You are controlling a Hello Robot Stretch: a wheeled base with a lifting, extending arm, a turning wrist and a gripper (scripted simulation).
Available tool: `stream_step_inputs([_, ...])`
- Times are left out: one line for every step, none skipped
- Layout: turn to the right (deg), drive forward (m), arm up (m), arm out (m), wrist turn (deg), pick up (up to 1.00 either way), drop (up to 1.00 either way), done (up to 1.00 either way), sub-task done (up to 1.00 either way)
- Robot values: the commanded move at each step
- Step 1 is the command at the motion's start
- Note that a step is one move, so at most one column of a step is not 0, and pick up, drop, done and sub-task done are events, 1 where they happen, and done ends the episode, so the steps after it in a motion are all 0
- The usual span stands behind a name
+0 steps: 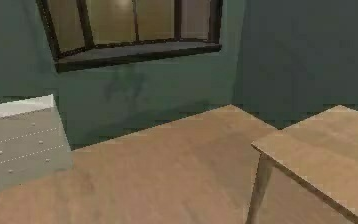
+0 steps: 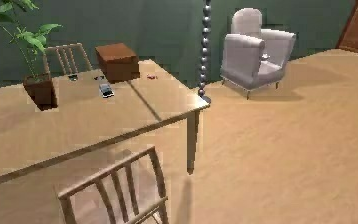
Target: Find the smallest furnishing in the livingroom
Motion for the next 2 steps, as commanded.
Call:
stream_step_inputs([45.0, 0.00, 0.00, 0.00, 0.0, 0.00, 0.00, 0.00, 0.00])
stream_step_inputs([45.0, 0.00, 0.00, 0.00, 0.0, 0.00, 0.00, 0.00, 0.00])
